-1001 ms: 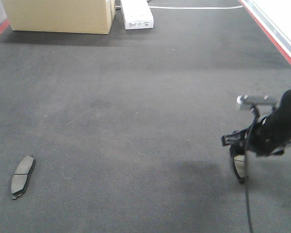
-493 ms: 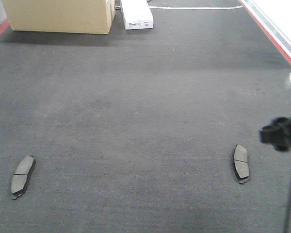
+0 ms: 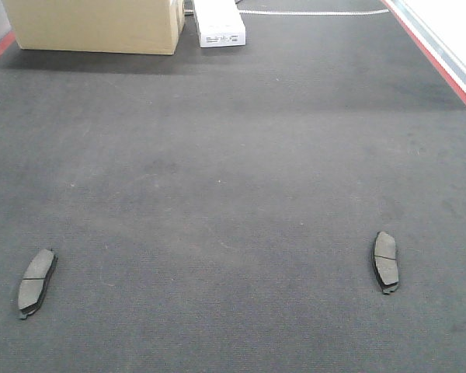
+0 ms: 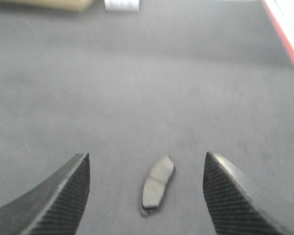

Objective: Move and align brake pads A on conveyor
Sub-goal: 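Raise the open right gripper away from the placed pad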

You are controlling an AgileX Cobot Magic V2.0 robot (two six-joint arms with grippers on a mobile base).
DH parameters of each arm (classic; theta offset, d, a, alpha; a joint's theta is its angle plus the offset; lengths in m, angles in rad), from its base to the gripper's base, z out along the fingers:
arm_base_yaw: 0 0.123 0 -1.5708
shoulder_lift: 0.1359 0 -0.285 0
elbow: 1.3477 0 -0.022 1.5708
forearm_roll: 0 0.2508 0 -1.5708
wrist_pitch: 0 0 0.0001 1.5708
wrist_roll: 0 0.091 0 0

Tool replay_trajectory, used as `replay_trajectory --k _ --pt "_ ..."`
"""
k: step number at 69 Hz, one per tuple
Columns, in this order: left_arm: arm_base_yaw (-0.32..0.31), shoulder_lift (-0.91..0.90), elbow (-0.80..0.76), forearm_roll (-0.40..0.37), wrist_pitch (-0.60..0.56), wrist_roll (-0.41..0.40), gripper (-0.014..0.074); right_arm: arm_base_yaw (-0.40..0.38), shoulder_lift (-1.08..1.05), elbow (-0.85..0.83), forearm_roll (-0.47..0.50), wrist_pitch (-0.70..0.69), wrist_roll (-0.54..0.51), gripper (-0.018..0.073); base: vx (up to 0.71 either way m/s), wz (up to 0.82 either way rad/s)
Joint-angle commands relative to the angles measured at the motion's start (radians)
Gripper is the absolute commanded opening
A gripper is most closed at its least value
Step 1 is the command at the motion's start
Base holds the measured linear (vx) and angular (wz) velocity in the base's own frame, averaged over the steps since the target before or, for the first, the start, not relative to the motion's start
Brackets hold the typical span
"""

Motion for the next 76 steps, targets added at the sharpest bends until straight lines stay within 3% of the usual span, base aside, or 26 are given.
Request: replay_trajectory --k 1,15,76 --pt "-0.003 0.009 -0.024 -0.011 -0.071 0.0 0.0433 -0.003 -0.063 -0.004 0.022 -0.07 -0.016 0.0484 0.0 0.0" --pt "-0.003 0.009 -0.024 -0.011 -0.071 0.0 0.0433 -0.003 -0.142 0.029 0.022 -0.08 -0.016 0.0484 0.0 0.0" --pt "-0.003 0.009 -0.024 -0.011 -0.071 0.0 0.0433 -0.003 -0.142 0.029 0.022 -0.08 -0.016 0.0484 0.0 0.0"
